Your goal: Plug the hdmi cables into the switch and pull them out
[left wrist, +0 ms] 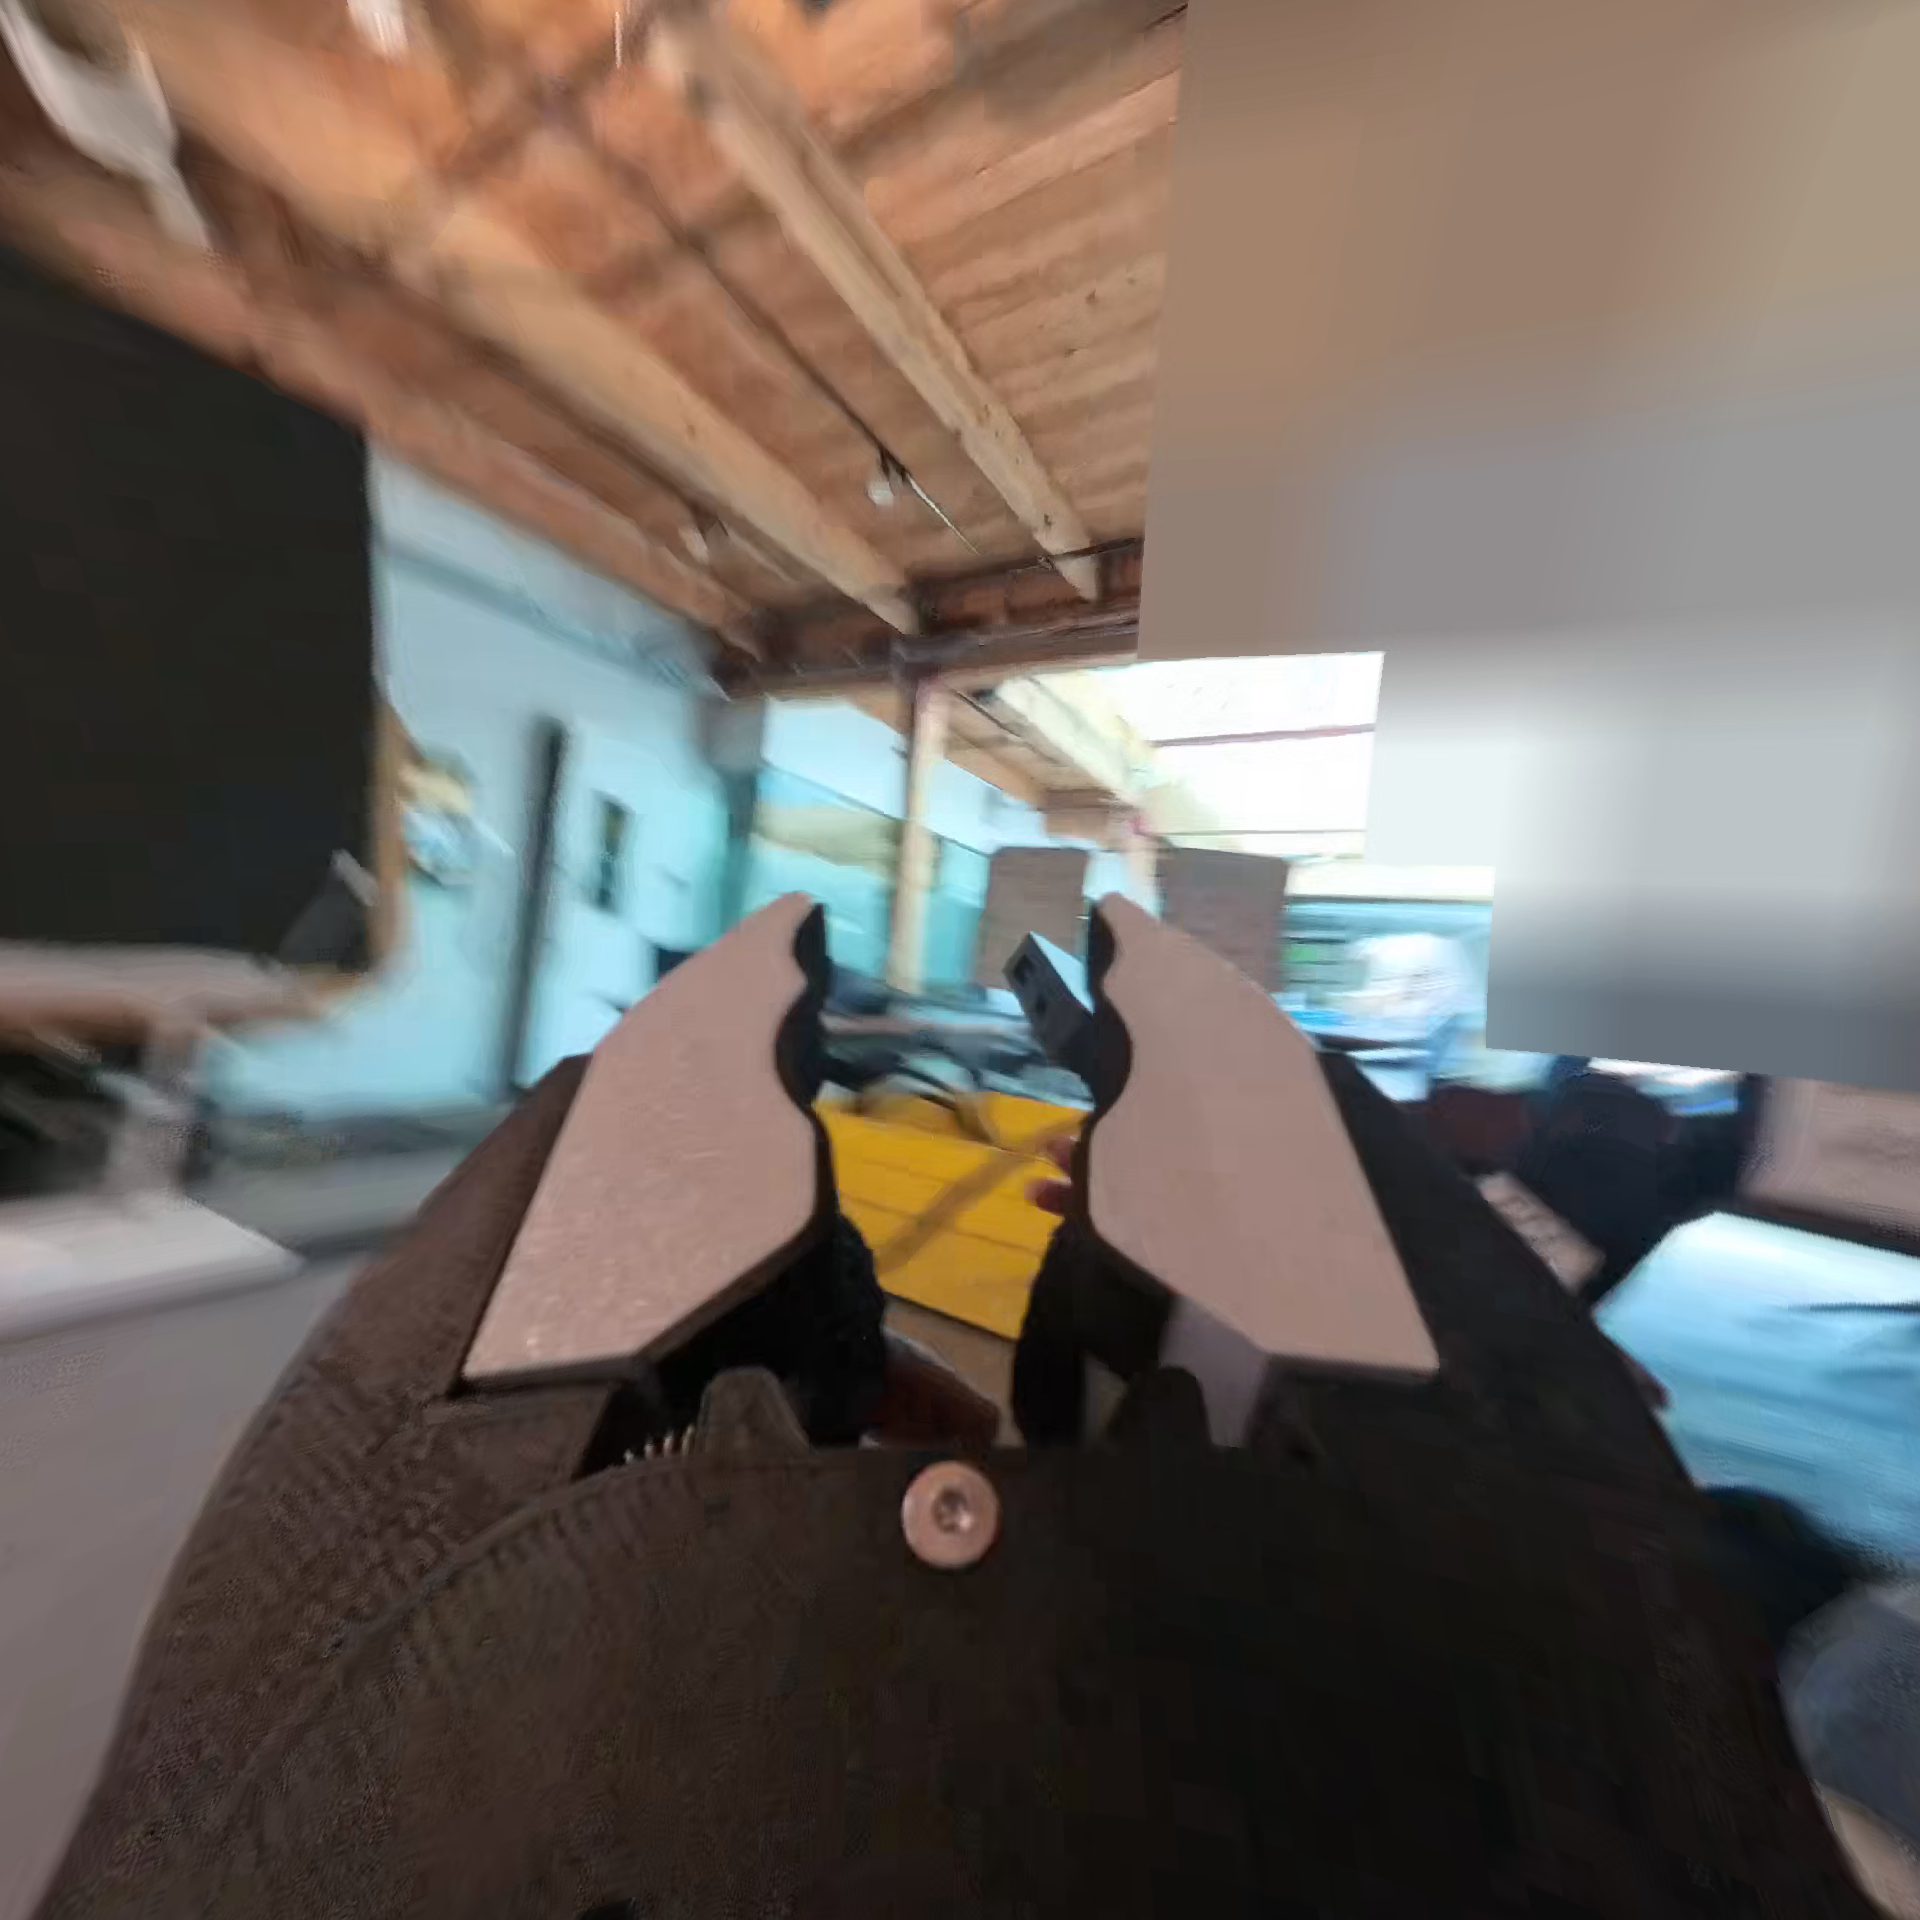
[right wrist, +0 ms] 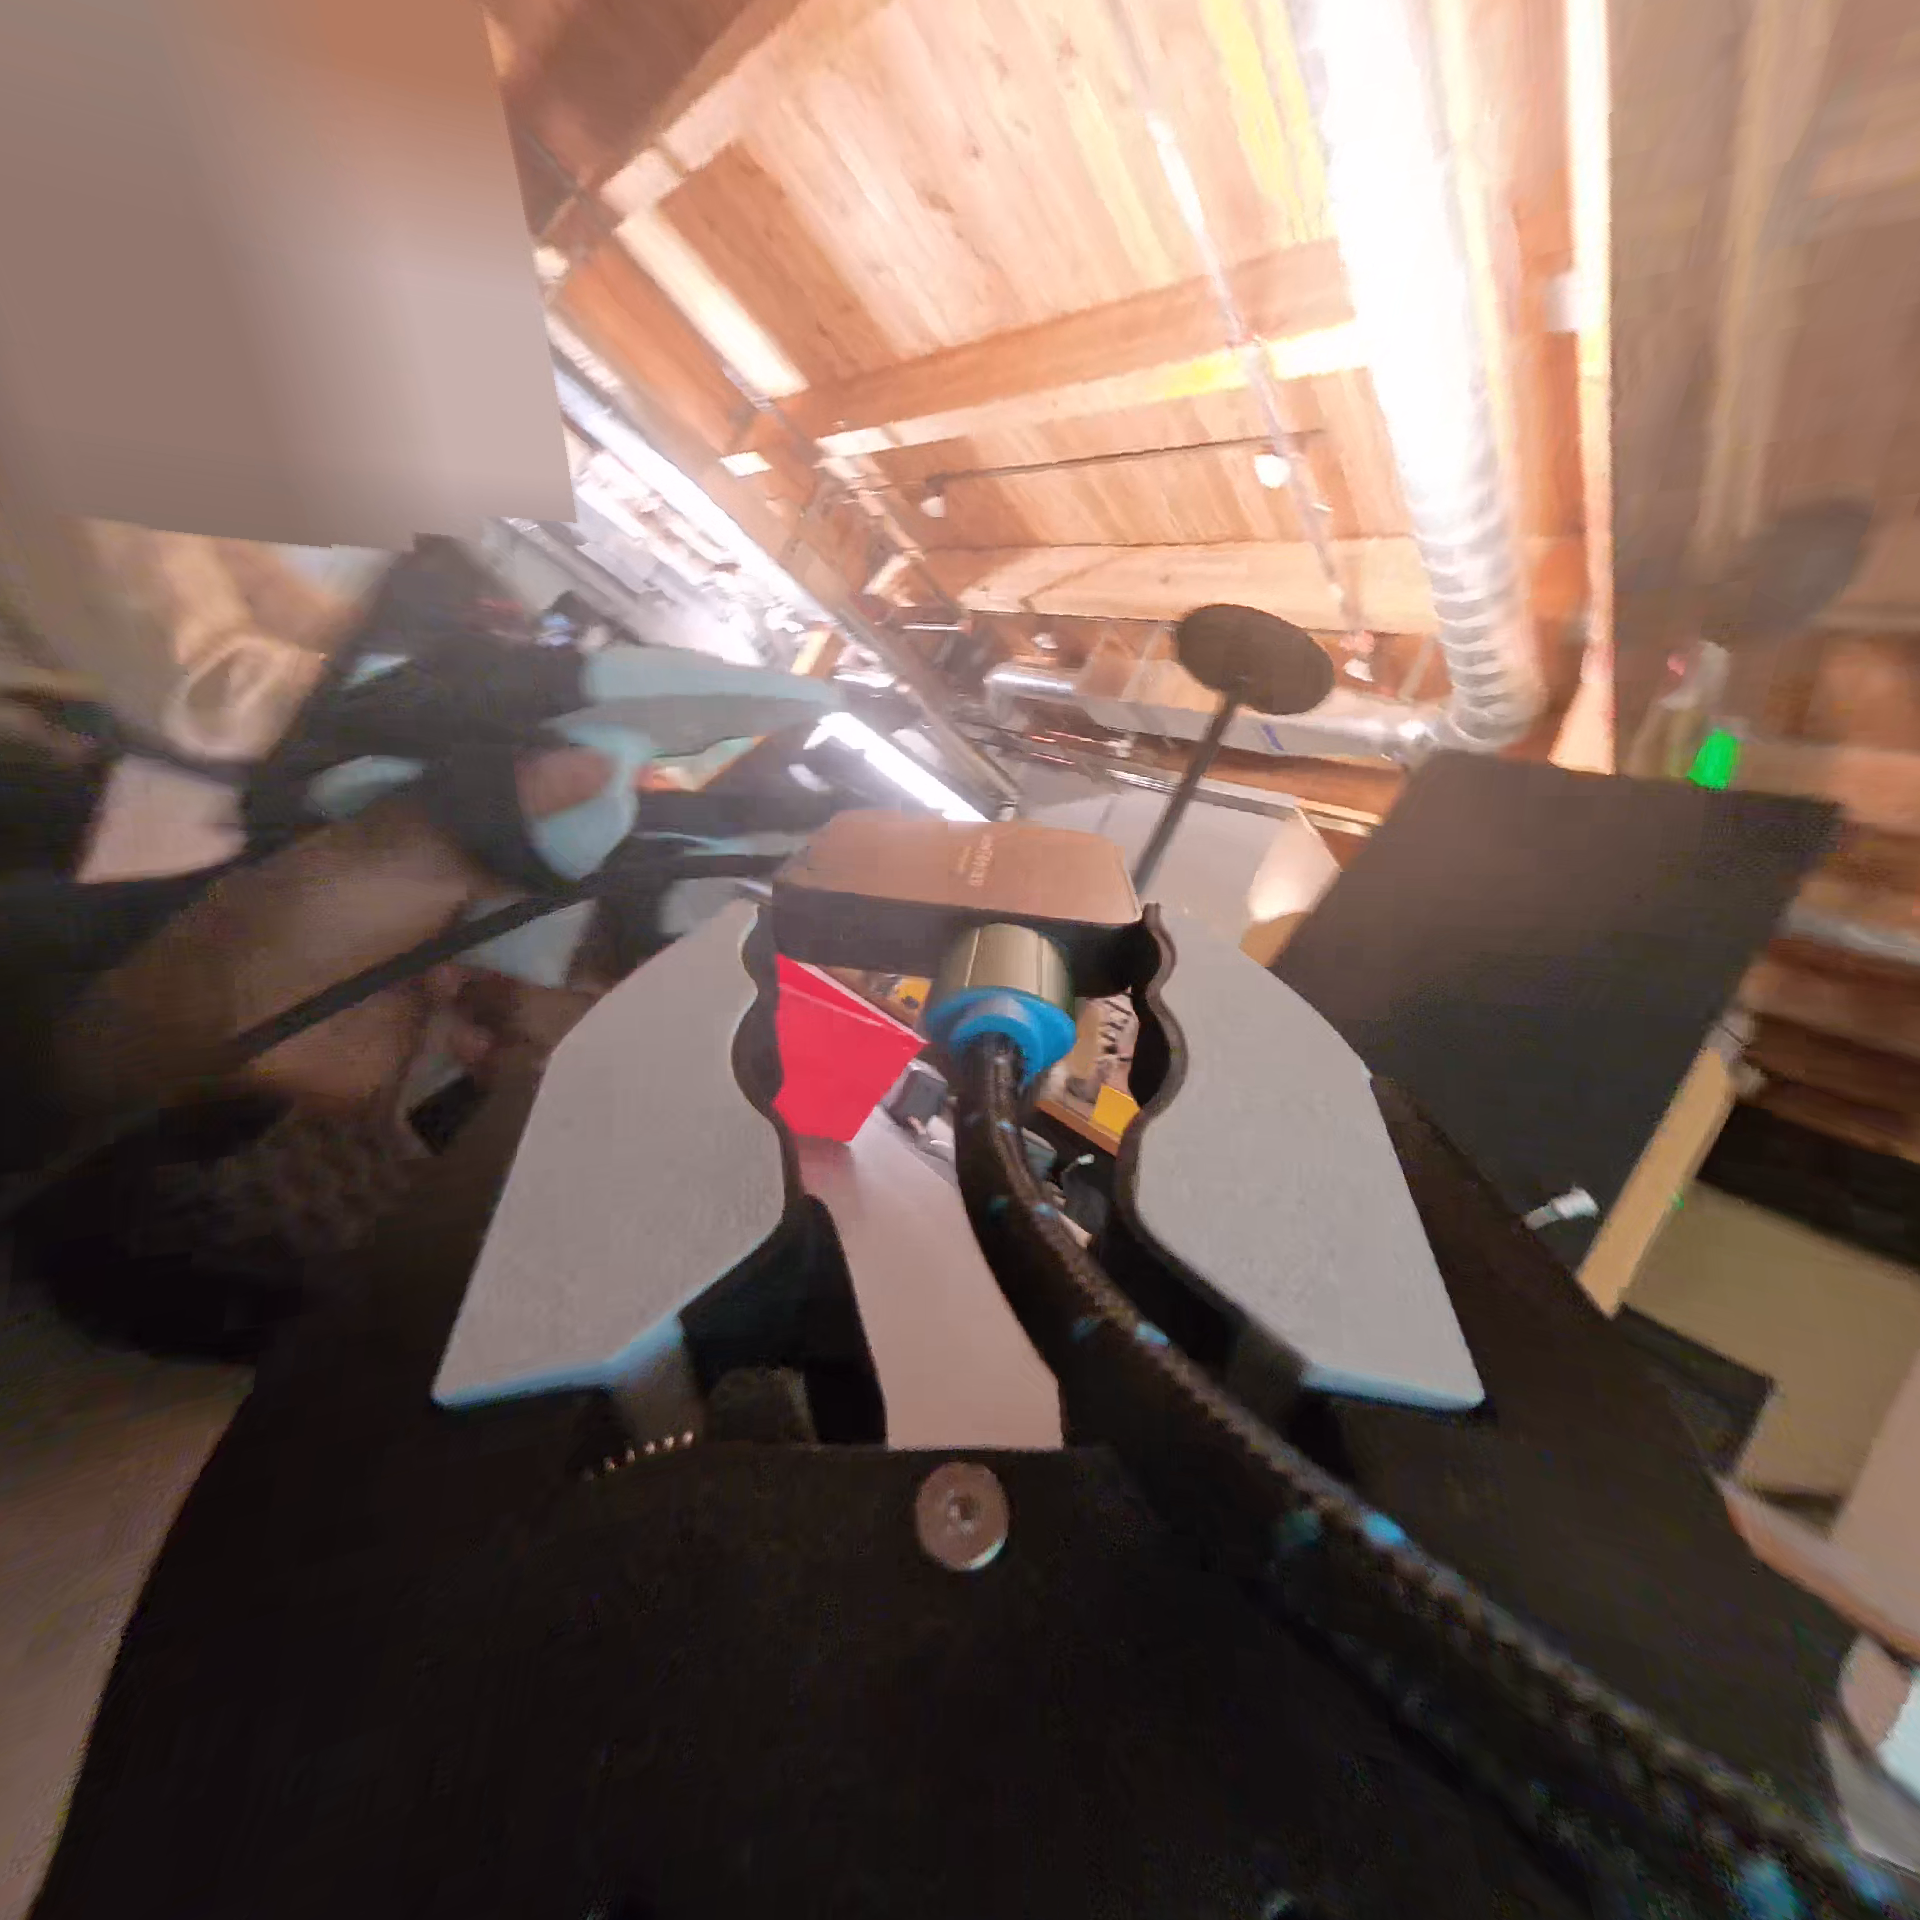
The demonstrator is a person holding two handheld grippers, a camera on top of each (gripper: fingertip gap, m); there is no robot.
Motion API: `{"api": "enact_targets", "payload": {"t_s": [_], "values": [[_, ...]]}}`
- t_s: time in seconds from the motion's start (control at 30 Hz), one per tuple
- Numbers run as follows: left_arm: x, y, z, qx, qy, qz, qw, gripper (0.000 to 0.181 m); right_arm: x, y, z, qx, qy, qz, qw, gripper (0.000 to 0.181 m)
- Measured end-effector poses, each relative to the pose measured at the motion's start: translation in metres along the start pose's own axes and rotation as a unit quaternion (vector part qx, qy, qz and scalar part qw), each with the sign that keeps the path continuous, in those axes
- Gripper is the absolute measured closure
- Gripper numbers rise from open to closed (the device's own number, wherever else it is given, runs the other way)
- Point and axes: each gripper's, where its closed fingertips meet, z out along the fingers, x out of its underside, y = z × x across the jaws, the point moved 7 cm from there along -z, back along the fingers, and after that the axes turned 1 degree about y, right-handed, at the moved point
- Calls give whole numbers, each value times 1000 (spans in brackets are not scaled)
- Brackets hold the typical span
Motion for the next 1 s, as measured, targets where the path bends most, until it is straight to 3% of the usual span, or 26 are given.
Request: {"api": "enact_targets", "payload": {"t_s": [0.07, 0.17, 0.27, 0.4, 0.43, 0.5, 0.57, 0.7, 0.77, 0.87, 0.93, 1.0], "values": [[7, 9, 5, 74, 71, -187, 977, 108, -2, 8, -1, -61, -1, -30, 998, 115], [23, 2, 9, 175, 166, -342, 908, 102, -3, 18, -2, -125, 6, -79, 989, 115], [42, -10, 11, 198, 246, -352, 881, 109, -4, 24, -4, -171, 16, -83, 982, 115], [55, -25, 10, 239, 305, -340, 857, 142, 1, 27, -6, -203, 33, -65, 976, 115], [55, -26, 9, 250, 304, -342, 854, 162, 2, 27, -6, -205, 35, -62, 976, 115], [55, -25, 9, 242, 293, -325, 866, 164, 3, 26, -5, -202, 38, -61, 977, 115], [50, -22, 10, 238, 243, -314, 887, 166, 3, 20, -3, -176, 37, -22, 984, 119], [32, -13, 8, 204, 140, -261, 933, 168, -8, -2, -4, -131, -44, 209, 968, 121], [28, -11, 7, 184, 125, -218, 950, 168, -6, -11, -2, -99, -47, 331, 937, 126], [30, -14, 8, 181, 119, -199, 956, 167, 4, -1, 5, -142, -5, 491, 859, 135], [38, -17, 10, 182, 134, -208, 952, 167, 14, 9, 9, -166, 12, 548, 819, 143], [47, -19, 11, 174, 157, -205, 950, 167, 18, 4, 7, -143, -28, 576, 804, 158]]}}
